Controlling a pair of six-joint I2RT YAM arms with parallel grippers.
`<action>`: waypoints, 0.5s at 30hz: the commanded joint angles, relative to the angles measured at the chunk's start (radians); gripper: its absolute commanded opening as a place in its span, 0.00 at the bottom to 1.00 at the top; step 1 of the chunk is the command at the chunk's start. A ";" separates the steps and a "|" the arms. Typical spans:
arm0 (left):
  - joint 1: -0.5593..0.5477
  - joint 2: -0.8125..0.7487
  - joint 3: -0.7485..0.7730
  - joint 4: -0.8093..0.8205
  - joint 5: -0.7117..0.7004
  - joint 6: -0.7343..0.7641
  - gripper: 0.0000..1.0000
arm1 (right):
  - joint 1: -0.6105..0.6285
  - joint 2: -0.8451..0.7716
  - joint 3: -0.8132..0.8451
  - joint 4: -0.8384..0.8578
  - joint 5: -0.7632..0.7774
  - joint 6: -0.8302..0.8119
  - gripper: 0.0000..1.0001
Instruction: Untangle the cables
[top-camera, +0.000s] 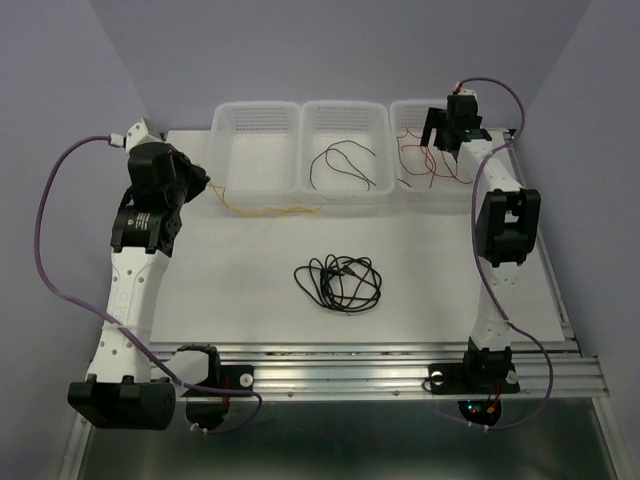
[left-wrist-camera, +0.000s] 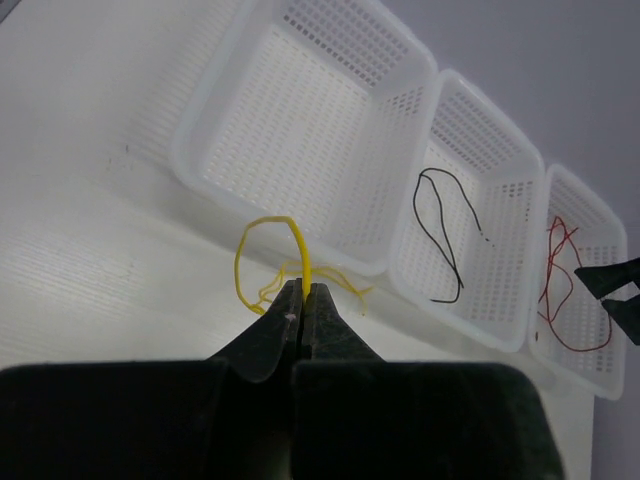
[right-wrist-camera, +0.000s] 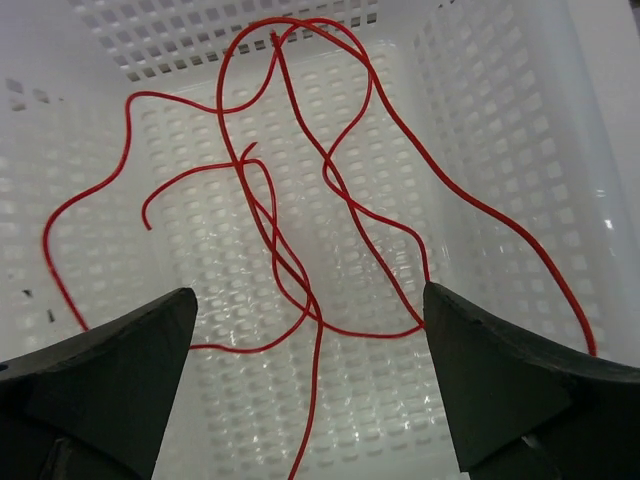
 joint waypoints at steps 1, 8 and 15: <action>-0.005 0.007 0.120 0.029 0.050 0.024 0.00 | -0.002 -0.176 -0.005 -0.071 -0.034 0.042 1.00; -0.005 0.103 0.381 0.090 0.126 0.063 0.00 | -0.002 -0.429 -0.258 0.028 -0.218 0.068 1.00; -0.004 0.283 0.681 0.213 0.192 0.047 0.00 | -0.002 -0.672 -0.577 0.218 -0.491 0.165 1.00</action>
